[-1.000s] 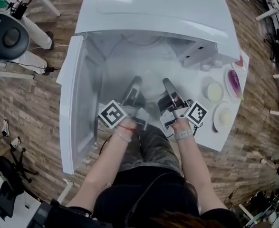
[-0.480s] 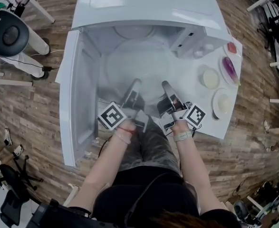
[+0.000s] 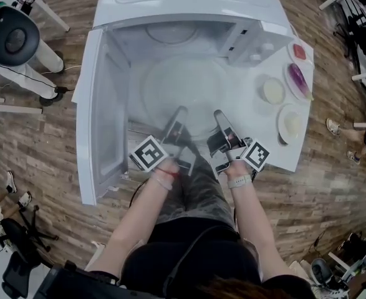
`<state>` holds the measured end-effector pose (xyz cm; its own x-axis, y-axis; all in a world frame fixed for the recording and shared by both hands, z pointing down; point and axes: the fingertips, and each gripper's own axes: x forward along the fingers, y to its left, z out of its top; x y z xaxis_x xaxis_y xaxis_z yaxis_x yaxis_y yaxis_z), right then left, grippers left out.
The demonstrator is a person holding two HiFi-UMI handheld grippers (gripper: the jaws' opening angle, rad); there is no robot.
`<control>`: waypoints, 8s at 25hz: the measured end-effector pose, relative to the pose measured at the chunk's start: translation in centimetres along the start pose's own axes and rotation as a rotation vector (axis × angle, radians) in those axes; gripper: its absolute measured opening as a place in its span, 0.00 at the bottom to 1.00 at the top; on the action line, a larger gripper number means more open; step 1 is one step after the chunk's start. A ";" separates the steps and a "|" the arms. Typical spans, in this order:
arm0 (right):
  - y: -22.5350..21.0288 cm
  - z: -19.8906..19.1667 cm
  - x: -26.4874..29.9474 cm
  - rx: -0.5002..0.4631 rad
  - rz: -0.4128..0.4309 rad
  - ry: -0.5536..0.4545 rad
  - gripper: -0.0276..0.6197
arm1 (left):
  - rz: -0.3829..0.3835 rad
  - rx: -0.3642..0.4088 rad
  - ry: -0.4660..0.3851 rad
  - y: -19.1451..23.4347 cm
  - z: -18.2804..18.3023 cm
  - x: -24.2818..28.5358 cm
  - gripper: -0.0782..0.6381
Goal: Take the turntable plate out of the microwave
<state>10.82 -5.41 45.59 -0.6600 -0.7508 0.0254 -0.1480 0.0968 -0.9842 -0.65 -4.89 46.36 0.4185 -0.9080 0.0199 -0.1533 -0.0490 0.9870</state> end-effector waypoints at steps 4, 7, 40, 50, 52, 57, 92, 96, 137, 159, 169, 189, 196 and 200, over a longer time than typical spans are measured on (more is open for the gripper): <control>-0.4 -0.4 -1.4 0.004 -0.008 -0.013 0.12 | 0.001 0.018 0.018 0.1 -1.0 -0.7 0.16; -0.8 -0.4 -2.4 0.007 -0.016 -0.023 0.12 | 0.004 0.019 0.032 0.4 -1.9 -0.9 0.16; -4.2 -2.2 -10.7 0.066 -0.080 -0.136 0.12 | 0.038 0.013 0.173 2.5 -9.0 -4.0 0.16; -5.1 -1.9 -12.0 0.087 -0.094 -0.175 0.12 | 0.040 0.008 0.222 2.8 -10.4 -3.8 0.16; -5.0 -1.9 -12.1 0.091 -0.092 -0.179 0.12 | 0.044 0.012 0.227 2.9 -10.4 -3.8 0.16; -5.3 -1.9 -12.1 0.096 -0.099 -0.177 0.12 | 0.042 -0.001 0.234 3.1 -10.5 -3.8 0.16; -5.2 -8.8 -12.9 0.131 -0.161 0.024 0.15 | 0.070 -0.078 0.236 4.0 -10.7 -4.6 0.15; -5.1 -8.8 -13.1 0.178 -0.141 -0.002 0.13 | 0.063 -0.043 0.255 3.9 -10.9 -4.7 0.15; -6.1 -5.1 -10.2 0.185 -0.127 -0.155 0.12 | 0.002 -0.087 0.521 3.3 -13.9 -5.8 0.30; -5.4 -5.7 -10.1 0.207 -0.087 -0.117 0.12 | -0.006 -0.243 0.424 3.3 -13.0 -3.8 0.17; -5.7 -5.8 -9.9 0.210 -0.113 -0.105 0.12 | -0.014 -0.203 0.439 3.0 -13.4 -4.0 0.17; -6.0 -5.8 -10.8 0.241 -0.134 -0.107 0.12 | 0.013 -0.272 0.401 3.5 -12.6 -4.3 0.17; -6.1 -6.0 -11.8 0.209 -0.134 -0.084 0.12 | -0.031 -0.288 0.367 2.9 -12.7 -4.2 0.17; -6.0 -6.2 -11.8 0.186 -0.129 -0.064 0.12 | -0.060 -0.268 0.351 2.6 -12.7 -4.4 0.17</control>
<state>14.97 6.94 52.23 -0.5958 -0.7894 0.1478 -0.0862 -0.1202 -0.9890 8.50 4.26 50.86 0.7051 -0.7084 -0.0311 0.0984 0.0544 0.9937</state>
